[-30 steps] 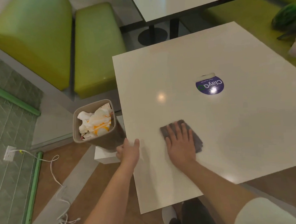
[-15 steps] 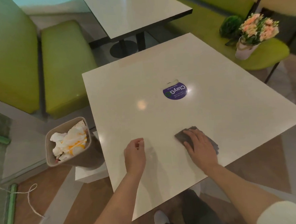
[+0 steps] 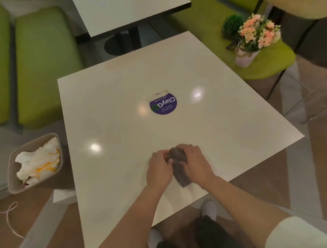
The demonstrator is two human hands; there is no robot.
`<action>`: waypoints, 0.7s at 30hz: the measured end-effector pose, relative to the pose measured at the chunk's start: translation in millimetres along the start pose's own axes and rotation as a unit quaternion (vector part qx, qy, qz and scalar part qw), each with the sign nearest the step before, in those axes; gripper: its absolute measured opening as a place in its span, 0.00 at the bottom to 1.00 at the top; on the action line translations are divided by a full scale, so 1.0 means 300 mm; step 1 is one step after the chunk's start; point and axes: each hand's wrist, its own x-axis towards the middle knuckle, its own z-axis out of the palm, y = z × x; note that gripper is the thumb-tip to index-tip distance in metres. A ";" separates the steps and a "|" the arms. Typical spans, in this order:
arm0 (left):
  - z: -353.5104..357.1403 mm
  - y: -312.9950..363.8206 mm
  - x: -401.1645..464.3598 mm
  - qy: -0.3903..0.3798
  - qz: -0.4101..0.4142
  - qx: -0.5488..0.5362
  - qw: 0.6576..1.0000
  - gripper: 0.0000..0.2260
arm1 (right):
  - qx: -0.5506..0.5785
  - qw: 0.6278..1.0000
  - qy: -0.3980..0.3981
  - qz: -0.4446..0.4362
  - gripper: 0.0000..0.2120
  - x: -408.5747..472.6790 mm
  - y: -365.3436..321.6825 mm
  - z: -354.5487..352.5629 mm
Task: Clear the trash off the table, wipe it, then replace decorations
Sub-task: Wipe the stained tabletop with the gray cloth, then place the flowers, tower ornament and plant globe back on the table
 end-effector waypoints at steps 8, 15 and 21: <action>0.120 0.167 0.036 0.010 -0.031 0.004 0.999 0.18 | 0.179 0.970 -0.014 0.164 0.17 0.103 0.089 -0.190; 0.152 0.371 0.164 0.019 -0.066 -0.137 0.988 0.18 | 0.364 0.905 0.026 0.218 0.12 0.211 0.120 -0.406; 0.128 0.569 0.298 -0.055 -0.058 -0.279 0.957 0.18 | 0.471 0.842 0.098 0.244 0.10 0.283 0.150 -0.567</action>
